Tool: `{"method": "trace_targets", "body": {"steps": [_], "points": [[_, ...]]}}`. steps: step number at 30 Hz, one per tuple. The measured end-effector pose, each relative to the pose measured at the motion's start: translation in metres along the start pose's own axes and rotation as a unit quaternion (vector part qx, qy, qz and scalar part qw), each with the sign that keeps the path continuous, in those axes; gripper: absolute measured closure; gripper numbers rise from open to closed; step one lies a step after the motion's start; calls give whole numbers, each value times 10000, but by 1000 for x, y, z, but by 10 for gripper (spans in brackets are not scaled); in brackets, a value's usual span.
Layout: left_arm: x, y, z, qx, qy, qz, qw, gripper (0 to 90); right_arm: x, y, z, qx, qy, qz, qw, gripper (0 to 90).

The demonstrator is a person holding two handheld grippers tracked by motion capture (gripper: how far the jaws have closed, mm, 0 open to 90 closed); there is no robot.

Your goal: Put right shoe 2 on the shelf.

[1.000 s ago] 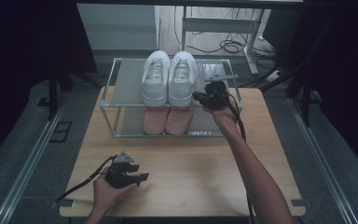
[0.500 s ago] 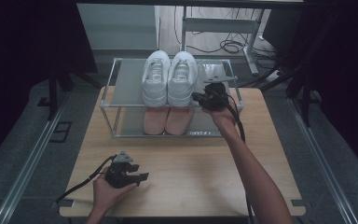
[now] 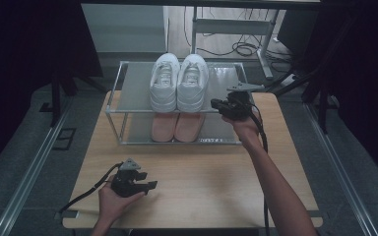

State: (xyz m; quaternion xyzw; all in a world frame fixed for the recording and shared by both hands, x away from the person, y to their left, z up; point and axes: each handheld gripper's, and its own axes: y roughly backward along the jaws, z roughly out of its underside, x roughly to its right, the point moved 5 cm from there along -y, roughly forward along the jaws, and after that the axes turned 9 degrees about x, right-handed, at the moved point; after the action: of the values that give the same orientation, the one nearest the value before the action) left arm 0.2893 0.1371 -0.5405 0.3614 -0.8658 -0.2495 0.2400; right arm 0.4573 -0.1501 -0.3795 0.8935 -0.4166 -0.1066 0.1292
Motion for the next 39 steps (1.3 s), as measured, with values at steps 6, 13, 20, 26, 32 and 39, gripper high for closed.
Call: {"method": "trace_targets", "body": {"steps": [6,13,20,26,32,39], "points": [[2,1,3,-19,-37,-4,10000,435,-1,17,8,19,198,-142,9997,607],[2,3,2,16,-68,18,10000,434,-4,47,32,87,256,-240,9993,504],[2,1,3,4,-44,17,10000,434,-3,76,62,106,223,-344,9991,468],[2,1,3,-3,-37,11,10000,434,0,93,91,127,125,-368,9992,462],[1,1,3,6,-28,-11,10000,434,4,104,124,73,-17,-328,9994,458],[1,1,3,41,-4,-11,10000,431,12,107,158,-90,-109,-250,9996,458]]}}
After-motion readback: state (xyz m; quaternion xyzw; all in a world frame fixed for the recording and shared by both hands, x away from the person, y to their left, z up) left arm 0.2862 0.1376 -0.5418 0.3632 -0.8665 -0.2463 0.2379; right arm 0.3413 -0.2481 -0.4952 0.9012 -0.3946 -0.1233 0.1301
